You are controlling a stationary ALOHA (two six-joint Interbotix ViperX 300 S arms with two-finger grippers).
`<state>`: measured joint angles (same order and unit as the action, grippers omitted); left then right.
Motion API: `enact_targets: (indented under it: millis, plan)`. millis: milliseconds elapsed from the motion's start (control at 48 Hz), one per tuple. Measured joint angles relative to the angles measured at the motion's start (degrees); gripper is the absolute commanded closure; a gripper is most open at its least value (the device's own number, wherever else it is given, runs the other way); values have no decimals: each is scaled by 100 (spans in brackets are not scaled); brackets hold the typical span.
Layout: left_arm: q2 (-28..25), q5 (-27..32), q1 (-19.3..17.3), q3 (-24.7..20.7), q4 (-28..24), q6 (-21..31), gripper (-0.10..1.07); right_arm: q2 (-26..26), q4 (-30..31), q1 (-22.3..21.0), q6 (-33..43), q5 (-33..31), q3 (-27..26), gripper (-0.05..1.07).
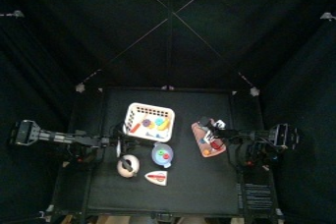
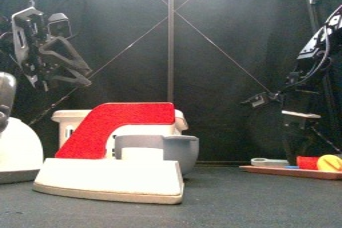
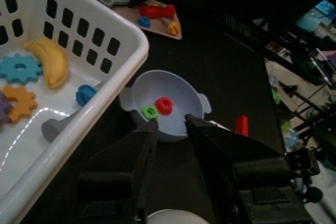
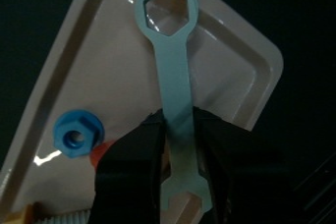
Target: Grab wrench
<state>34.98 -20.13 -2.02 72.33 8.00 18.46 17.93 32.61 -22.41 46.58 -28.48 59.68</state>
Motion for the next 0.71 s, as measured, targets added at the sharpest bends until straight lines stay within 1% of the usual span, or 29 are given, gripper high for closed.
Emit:
enact_targets:
  millis: [208, 354, 542, 708]
  plan:
    - [0, 0, 9, 0, 0, -9, 25, 598, -105, -9, 9, 88, 9, 46]
    - [0, 0, 9, 0, 0, 0, 25, 844, -193, 0, 9, 264, 97, 46]
    - [0, 0, 0, 0, 0, 0, 25, 870, -299, 0, 9, 571, 255, 46]
    - [-9, 0, 0, 0, 0, 0, 25, 879, -334, 0, 9, 712, 281, 46]
